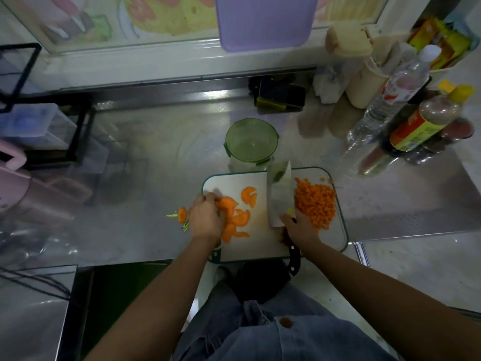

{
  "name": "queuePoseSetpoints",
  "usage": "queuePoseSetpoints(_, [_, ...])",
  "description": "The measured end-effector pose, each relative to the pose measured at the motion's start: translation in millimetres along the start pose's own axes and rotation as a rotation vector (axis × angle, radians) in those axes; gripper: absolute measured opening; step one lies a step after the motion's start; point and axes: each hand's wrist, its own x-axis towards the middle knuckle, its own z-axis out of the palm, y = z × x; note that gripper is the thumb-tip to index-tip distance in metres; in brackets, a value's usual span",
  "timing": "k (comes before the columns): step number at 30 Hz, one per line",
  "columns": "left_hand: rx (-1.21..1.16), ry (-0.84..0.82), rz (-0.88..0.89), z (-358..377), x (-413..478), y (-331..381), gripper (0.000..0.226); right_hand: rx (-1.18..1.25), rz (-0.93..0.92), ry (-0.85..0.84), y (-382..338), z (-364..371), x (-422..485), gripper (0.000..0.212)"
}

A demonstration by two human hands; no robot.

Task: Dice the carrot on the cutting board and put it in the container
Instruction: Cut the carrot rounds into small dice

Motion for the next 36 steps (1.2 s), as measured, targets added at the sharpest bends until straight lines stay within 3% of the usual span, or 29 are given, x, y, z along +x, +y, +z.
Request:
queuePoseSetpoints(9, [0.090,-0.062,0.148,6.2,12.2,-5.6,0.051,-0.022,0.017,-0.047,0.8,-1.0,13.9,0.024])
queuePoseSetpoints(13, [0.274,-0.101,0.161,5.2,16.5,5.4,0.045,0.007,0.041,-0.071,1.9,-0.6,16.3,0.026])
queuePoseSetpoints(21, [0.132,-0.063,0.298,-2.6,27.2,-5.4,0.039,0.009,0.035,-0.080,2.1,0.1,15.6,0.029])
queuePoseSetpoints(26, [0.314,-0.258,0.490,-9.5,29.2,-10.7,0.048,0.008,0.038,-0.091,2.9,-0.4,16.7,0.028])
queuePoseSetpoints(36, [0.380,-0.285,0.481,-9.6,33.0,3.0,0.036,-0.001,0.029,-0.070,3.1,0.5,16.0,0.028])
